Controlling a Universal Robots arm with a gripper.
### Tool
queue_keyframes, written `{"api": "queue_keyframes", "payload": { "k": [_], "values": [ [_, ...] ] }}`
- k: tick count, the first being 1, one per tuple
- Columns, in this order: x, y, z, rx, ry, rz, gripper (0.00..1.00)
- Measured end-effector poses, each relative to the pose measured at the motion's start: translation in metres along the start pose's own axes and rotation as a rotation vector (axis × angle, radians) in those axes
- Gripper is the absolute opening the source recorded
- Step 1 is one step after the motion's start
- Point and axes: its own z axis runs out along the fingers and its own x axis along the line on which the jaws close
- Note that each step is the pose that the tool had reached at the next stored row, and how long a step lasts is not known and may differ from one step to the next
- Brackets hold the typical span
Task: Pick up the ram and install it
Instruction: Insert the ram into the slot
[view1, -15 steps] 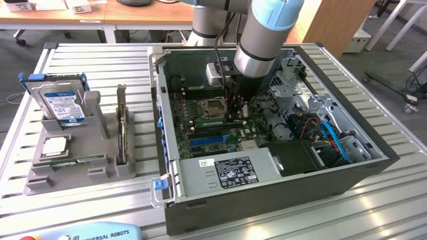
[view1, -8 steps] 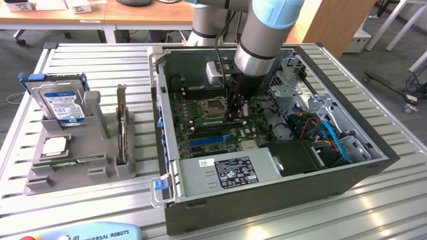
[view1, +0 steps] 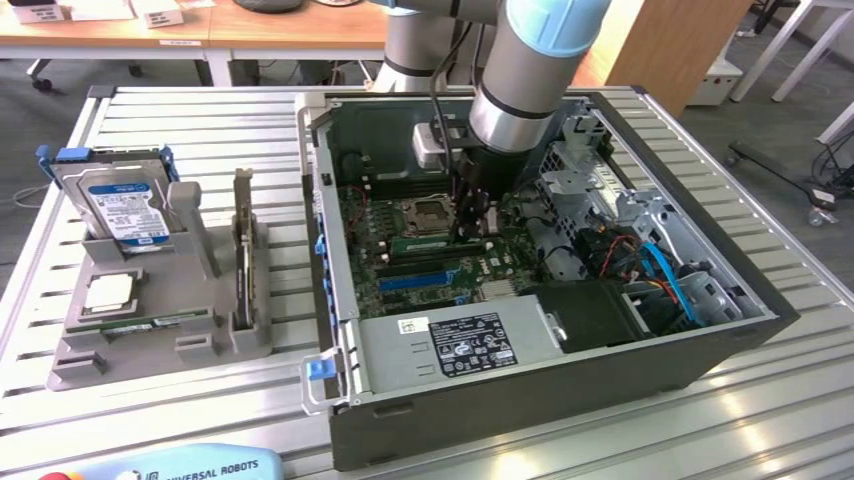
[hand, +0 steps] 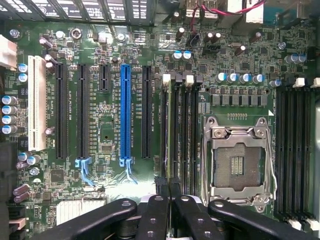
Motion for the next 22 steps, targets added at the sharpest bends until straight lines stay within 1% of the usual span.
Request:
{"api": "queue_keyframes", "payload": {
  "k": [6, 12, 22],
  "values": [
    [0.0002, -0.0001, 0.0, 0.0004, 0.0, -0.001, 0.12],
    [0.0002, -0.0001, 0.0, 0.0096, -0.0001, -0.005, 0.12],
    [0.0002, 0.0007, 0.0001, 0.0097, 0.0003, -0.012, 0.12]
  ]
}}
